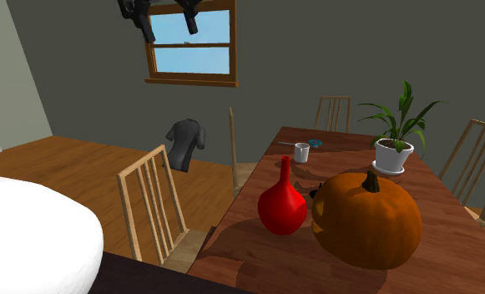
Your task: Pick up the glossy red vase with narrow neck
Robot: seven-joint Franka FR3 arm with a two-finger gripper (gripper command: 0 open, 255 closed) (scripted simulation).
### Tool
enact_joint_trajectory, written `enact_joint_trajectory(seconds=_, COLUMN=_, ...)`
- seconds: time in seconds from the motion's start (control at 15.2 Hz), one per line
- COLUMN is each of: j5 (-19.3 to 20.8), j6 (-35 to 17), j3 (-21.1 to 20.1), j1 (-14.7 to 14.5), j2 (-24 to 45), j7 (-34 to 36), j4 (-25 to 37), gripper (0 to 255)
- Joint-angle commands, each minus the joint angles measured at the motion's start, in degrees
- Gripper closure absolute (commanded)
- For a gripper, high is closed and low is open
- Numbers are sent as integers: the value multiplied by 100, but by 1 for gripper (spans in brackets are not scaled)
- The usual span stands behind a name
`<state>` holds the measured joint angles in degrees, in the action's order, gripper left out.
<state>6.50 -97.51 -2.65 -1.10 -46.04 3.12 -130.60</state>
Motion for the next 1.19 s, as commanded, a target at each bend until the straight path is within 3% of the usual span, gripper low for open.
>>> enact_joint_trajectory(seconds=0.0, j5=0, j6=0, j3=0, j1=0, j2=0, j7=0, j4=0, gripper=0)
enact_joint_trajectory(seconds=0.53, j5=119, j6=-1075, j3=637, j1=106, j2=1198, j7=-604, j4=-83, gripper=0)
enact_joint_trajectory(seconds=1.12, j5=-41, j6=-2074, j3=1270, j1=154, j2=2917, j7=-1368, j4=366, gripper=0)
